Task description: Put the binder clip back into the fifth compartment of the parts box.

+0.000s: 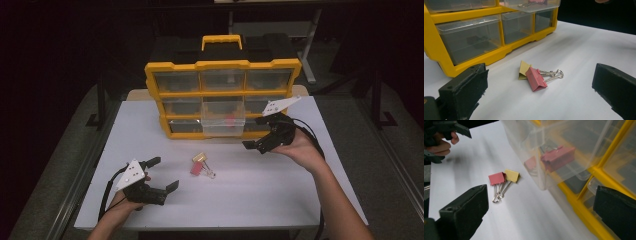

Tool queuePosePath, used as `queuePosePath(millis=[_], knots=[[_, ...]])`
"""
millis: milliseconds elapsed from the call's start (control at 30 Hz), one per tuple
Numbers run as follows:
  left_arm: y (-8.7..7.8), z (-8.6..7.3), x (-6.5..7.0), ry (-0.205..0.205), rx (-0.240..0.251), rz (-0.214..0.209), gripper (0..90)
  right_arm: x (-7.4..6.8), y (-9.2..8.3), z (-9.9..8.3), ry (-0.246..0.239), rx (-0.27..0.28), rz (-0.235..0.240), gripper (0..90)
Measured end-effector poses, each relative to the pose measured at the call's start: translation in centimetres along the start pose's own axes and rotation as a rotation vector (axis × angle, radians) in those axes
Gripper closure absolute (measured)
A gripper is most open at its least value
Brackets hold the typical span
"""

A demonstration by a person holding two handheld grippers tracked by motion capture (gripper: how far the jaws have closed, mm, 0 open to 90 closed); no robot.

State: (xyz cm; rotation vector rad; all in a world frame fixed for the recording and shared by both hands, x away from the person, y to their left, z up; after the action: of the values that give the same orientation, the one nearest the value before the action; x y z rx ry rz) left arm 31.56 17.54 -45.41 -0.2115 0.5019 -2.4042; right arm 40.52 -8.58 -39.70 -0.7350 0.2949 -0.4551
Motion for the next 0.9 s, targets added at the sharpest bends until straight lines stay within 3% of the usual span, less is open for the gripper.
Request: queuePosePath(millis=[133,333,567,733,900], knots=[[0.0,0.0,0.0,0.0,0.001,0.0,0.0,-0.2,0.7,-0.8,0.008,-0.008,-0.005,0.0],[0.0,0.0,-0.1,-0.008,0.003,0.003,0.0,-0.4,1.3,-1.7,0.029,0.022,-0.012,0.0],[-0.1,0.0,0.0,-0.003,-0.001,0.001,0.0,-0.6,2.3,-2.9,0.043,0.002,-0.017,0.0],[-0.2,-0.1,0.0,0.001,-0.002,0.002,0.0,-1.1,3.3,-4.0,0.079,-0.032,0.016,0.0],[-0.3,0.0,-0.1,0.0,0.002,0.006,0.0,-1.5,4.1,-4.4,0.079,-0.05,0.026,0.0]])
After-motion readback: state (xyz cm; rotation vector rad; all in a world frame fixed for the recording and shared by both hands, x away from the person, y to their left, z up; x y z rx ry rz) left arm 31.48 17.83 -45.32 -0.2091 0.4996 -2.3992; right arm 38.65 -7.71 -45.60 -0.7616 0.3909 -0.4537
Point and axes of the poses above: each handheld gripper's, and its own axes: y roughly forward along the jaws, z roughly out of its top, x roughly to its right, the point moved 10 cm from there along y, roughly forward along the jaws, and after that the axes turned 8 degrees about -x, right-handed, at the moved point
